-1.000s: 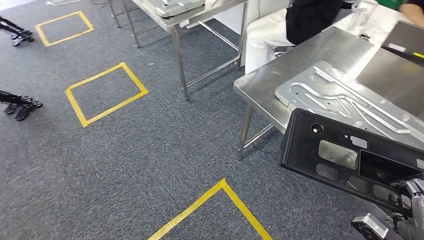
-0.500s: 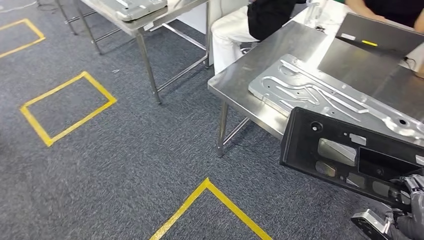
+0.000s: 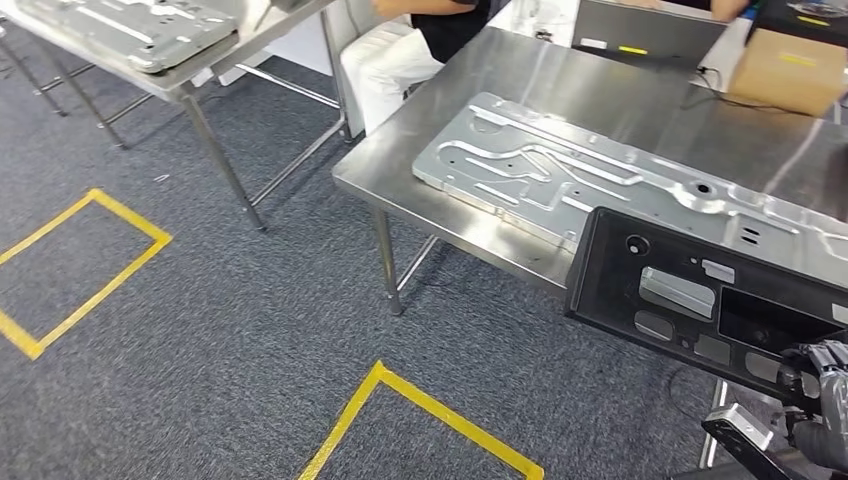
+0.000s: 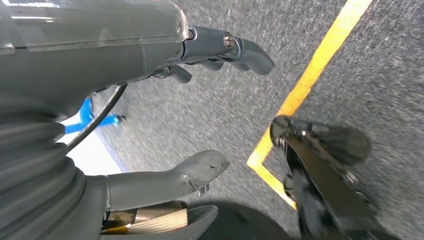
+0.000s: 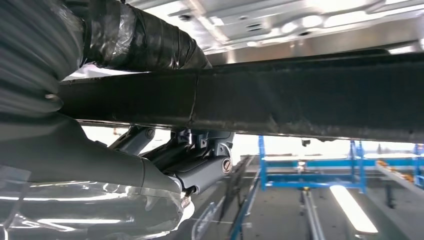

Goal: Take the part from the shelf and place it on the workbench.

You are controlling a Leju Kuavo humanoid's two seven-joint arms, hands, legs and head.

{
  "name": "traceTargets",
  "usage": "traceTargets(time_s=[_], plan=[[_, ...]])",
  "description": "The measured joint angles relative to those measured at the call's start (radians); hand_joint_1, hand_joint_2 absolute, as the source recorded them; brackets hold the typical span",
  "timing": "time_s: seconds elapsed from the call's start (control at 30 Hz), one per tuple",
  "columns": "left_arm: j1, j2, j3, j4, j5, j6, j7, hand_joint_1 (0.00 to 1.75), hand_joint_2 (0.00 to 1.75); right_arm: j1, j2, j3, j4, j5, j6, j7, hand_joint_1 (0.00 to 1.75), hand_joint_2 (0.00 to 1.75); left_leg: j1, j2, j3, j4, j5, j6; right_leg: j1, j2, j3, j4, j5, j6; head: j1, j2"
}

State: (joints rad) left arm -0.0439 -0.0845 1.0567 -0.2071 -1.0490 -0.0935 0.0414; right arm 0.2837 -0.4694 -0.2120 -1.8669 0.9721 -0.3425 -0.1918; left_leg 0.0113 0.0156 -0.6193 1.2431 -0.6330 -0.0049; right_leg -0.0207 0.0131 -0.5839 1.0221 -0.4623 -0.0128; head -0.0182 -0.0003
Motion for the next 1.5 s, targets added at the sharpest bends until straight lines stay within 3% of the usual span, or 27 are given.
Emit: traceTargets(time_s=[0.03, 0.07, 0.17, 0.23, 0.37, 0.53, 0.73, 1.13, 1.3, 1.37, 1.43, 1.47, 1.5], plan=[[0.002, 0.000, 0.001, 0.000, -0.001, 0.000, 0.002, 0.00, 1.75, -0.001, 0.000, 0.001, 0.002, 0.007, 0.000, 0.006, 1.75, 1.75, 0.000, -0.005, -0.020, 0.037, -0.004, 0.002, 0.003, 0.010, 0.000, 0.001, -0.001, -0.002, 0.000, 0.000], [0.004, 0.000, 0.001, 0.000, -0.002, 0.000, 0.004, 0.00, 1.75, -0.001, 0.000, 0.003, 0.004, 0.019, 0.000, 0.016, 1.75, 1.75, -0.001, -0.008, -0.026, 0.040, 0.011, 0.005, 0.005, 0.020, 0.000, 0.003, -0.002, -0.003, 0.000, 0.000], [0.001, 0.001, 0.003, 0.000, -0.007, 0.000, 0.010, 0.00, 1.75, -0.004, -0.001, 0.005, 0.008, 0.075, -0.004, 0.051, 1.75, 1.75, -0.005, -0.020, 0.041, -0.133, 0.116, 0.025, 0.011, 0.043, 0.004, 0.008, -0.005, -0.003, 0.000, 0.000], [-0.003, 0.001, 0.005, 0.000, -0.009, 0.000, 0.013, 0.00, 1.75, -0.009, -0.003, 0.005, 0.012, 0.100, -0.005, 0.065, 1.75, 1.75, -0.009, -0.029, 0.069, -0.211, 0.141, 0.035, 0.012, 0.052, 0.002, 0.010, -0.006, 0.005, 0.000, 0.000], [-0.004, 0.001, 0.008, 0.000, -0.010, -0.001, 0.017, 0.00, 1.75, -0.021, -0.009, 0.011, 0.025, 0.123, -0.004, 0.074, 1.75, 1.75, -0.013, -0.029, 0.071, -0.227, 0.144, 0.028, 0.009, 0.052, 0.002, 0.010, -0.010, 0.007, 0.001, 0.000], [-0.004, 0.001, 0.010, 0.000, -0.011, -0.001, 0.017, 0.00, 1.75, -0.041, -0.016, 0.029, 0.041, 0.139, -0.003, 0.077, 1.75, 1.75, -0.015, -0.032, 0.071, -0.226, 0.146, 0.032, 0.007, 0.050, 0.005, 0.002, -0.005, 0.015, 0.001, 0.000], [-0.004, 0.001, 0.012, 0.000, -0.013, -0.001, 0.017, 0.00, 1.75, -0.057, -0.024, 0.059, 0.060, 0.151, 0.000, 0.081, 1.75, 1.75, -0.015, -0.032, 0.070, -0.226, 0.145, 0.036, 0.007, 0.050, 0.006, 0.000, -0.004, 0.017, 0.001, 0.000], [-0.009, 0.000, 0.016, 0.000, -0.031, -0.006, 0.015, 0.00, 1.75, -0.186, -0.027, 0.225, 0.114, 0.189, 0.013, 0.094, 1.75, 1.75, -0.019, -0.035, 0.069, -0.222, 0.144, 0.039, 0.002, 0.049, 0.005, 0.001, -0.004, 0.023, 0.001, 0.000], [-0.011, 0.000, 0.016, 0.000, -0.033, -0.006, 0.013, 0.00, 1.75, -0.209, -0.028, 0.260, 0.123, 0.188, 0.012, 0.096, 1.75, 1.75, -0.015, -0.030, 0.078, -0.238, 0.153, 0.052, 0.002, 0.046, 0.006, -0.002, -0.003, 0.033, 0.001, 0.000], [-0.011, -0.001, 0.016, 0.000, -0.035, -0.006, 0.013, 0.00, 1.75, -0.220, -0.032, 0.270, 0.126, 0.187, 0.012, 0.097, 1.75, 1.75, -0.006, -0.022, 0.089, -0.259, 0.164, 0.062, 0.004, 0.025, -0.017, 0.045, -0.034, 0.038, 0.002, 0.000], [-0.009, -0.002, 0.016, 0.000, -0.037, -0.007, 0.013, 0.00, 1.75, -0.230, -0.033, 0.279, 0.130, 0.187, 0.013, 0.098, 1.75, 1.75, -0.005, -0.014, 0.091, -0.264, 0.166, 0.064, -0.001, 0.003, -0.076, 0.162, -0.090, 0.044, 0.003, 0.000], [-0.008, -0.002, 0.016, 0.000, -0.037, -0.007, 0.013, 0.00, 1.75, -0.232, -0.033, 0.283, 0.133, 0.187, 0.013, 0.099, 1.75, 1.75, -0.004, -0.011, 0.091, -0.264, 0.164, 0.063, -0.005, -0.002, -0.106, 0.217, -0.107, 0.049, 0.003, 0.000], [-0.008, -0.002, 0.016, 0.000, -0.037, -0.007, 0.013, 0.00, 1.75, -0.233, -0.033, 0.287, 0.136, 0.187, 0.013, 0.099, 1.75, 1.75, -0.003, -0.009, 0.093, -0.262, 0.161, 0.061, -0.009, -0.005, -0.122, 0.243, -0.105, 0.053, 0.003, 0.000]])
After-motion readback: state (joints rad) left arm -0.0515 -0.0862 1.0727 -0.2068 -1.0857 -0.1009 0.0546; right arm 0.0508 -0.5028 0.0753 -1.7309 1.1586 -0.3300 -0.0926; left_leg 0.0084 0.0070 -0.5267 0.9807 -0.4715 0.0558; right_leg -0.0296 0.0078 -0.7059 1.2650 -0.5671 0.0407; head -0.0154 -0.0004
